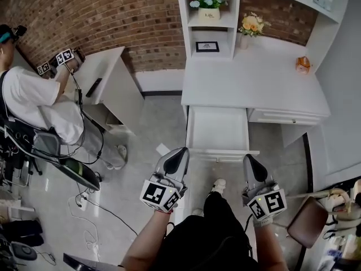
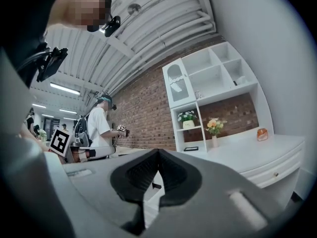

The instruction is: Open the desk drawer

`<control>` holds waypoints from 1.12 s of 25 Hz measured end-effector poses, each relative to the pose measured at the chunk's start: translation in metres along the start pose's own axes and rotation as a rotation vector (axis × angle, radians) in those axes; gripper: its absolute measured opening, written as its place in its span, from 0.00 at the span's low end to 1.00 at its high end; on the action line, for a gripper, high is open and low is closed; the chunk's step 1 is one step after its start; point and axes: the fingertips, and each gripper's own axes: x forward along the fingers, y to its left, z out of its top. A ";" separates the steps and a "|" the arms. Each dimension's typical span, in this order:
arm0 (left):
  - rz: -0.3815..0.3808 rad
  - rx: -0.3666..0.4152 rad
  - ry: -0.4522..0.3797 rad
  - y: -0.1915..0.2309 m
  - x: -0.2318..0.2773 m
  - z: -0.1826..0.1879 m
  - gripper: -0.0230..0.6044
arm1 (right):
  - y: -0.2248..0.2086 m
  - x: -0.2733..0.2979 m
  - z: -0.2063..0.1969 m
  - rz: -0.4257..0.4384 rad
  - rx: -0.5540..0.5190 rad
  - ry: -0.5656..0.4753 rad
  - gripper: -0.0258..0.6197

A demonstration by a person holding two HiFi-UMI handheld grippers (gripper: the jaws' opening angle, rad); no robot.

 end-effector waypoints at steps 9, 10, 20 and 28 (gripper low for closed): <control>-0.004 -0.040 -0.007 -0.016 -0.024 0.021 0.04 | 0.016 -0.023 0.023 0.029 0.003 -0.029 0.04; -0.008 -0.039 -0.008 -0.018 -0.027 0.022 0.04 | 0.018 -0.025 0.024 0.034 0.003 -0.030 0.04; -0.023 -0.032 0.003 -0.029 -0.054 0.025 0.04 | 0.037 -0.038 0.027 0.083 -0.005 -0.020 0.04; -0.012 -0.033 0.004 -0.021 -0.061 0.020 0.04 | 0.047 -0.035 0.016 0.098 -0.003 -0.006 0.04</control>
